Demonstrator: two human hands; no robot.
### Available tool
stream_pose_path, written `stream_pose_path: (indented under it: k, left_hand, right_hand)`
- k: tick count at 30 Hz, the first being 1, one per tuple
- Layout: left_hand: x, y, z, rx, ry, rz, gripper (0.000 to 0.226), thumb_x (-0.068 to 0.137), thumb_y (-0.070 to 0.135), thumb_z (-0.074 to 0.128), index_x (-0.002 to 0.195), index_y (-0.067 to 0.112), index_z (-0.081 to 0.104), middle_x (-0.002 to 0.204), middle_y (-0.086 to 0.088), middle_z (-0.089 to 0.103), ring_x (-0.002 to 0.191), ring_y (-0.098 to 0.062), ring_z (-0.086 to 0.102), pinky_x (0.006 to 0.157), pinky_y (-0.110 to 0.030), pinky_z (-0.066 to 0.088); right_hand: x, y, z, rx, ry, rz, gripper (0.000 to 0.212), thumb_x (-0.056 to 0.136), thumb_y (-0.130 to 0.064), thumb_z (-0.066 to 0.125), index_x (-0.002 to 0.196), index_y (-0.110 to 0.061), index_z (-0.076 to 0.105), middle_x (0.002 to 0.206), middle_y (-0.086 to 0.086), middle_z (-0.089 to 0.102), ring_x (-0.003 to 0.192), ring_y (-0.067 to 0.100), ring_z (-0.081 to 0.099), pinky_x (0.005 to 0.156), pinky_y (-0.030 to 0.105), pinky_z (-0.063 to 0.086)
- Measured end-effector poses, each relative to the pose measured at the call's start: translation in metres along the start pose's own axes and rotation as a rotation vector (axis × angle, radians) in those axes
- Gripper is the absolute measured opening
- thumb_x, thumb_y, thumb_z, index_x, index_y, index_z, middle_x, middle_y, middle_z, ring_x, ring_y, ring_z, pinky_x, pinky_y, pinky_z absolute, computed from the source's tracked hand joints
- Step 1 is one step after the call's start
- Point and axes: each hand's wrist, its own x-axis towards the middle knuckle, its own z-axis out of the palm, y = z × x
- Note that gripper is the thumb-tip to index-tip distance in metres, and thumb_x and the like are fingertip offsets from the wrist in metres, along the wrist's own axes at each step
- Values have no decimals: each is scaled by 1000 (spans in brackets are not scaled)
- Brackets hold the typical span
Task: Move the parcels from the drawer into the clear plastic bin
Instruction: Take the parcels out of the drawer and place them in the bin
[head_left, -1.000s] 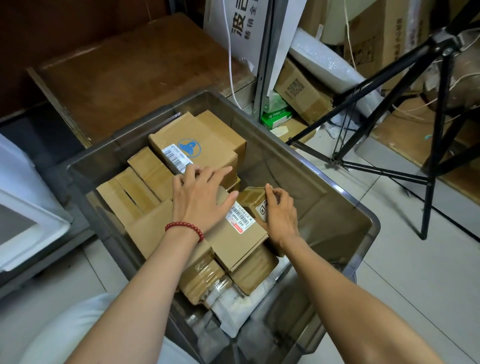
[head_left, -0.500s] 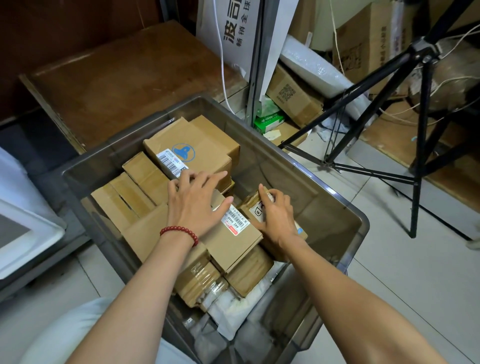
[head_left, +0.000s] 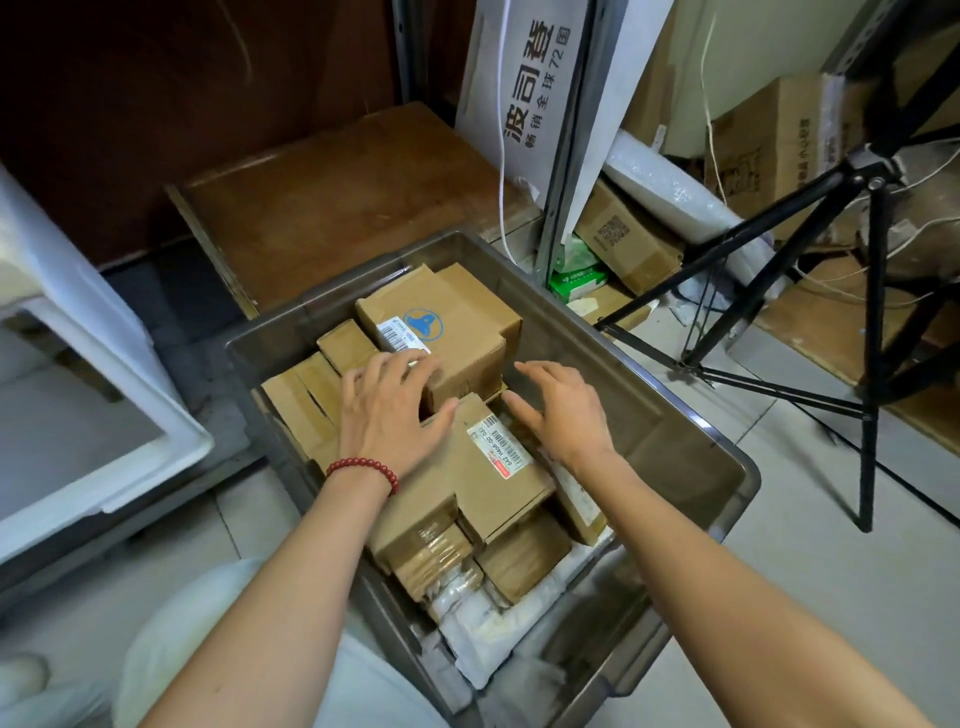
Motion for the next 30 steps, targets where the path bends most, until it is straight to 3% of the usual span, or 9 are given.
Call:
stream_pose_path:
  k: [6,18,24,30]
  left_hand:
    - [-33,-47,-47,56,7,-222,47,89,49,49,133,33,47,134,9,50,125,-17,40,98,-40,30]
    - [-171,-177,-152,232,9,-663,43,89,50,47,129,32,51,126,5,60,119,-22,49,93,-38,33]
    - [-231,-215,-154,204,-27,-914,44,86,48,51,127,30,52,124,0,61,117,-25,50,93,-40,36]
    - [-219,-233,-141,194,11,-877,41,88,45,50,124,26,53,121,0,59,115,-25,50,88,-38,37]
  right_hand:
    - [-3,-75,0,-52,-32,-233,50,94,-51,48,137,-25,50,136,-3,54,125,18,46,101,38,41]
    - [-46,-273,43,-34,-210,-584,56,95,-50,44,145,-27,38,144,-1,44,131,23,38,103,39,32]
    - [-84,-359,78,13,-247,-614,56,94,-47,42,144,-23,40,144,3,44,131,25,39,103,41,32]
    - [-86,-368,117,-114,-341,-604,55,93,-47,42,143,-21,41,142,4,47,130,26,40,102,42,33]
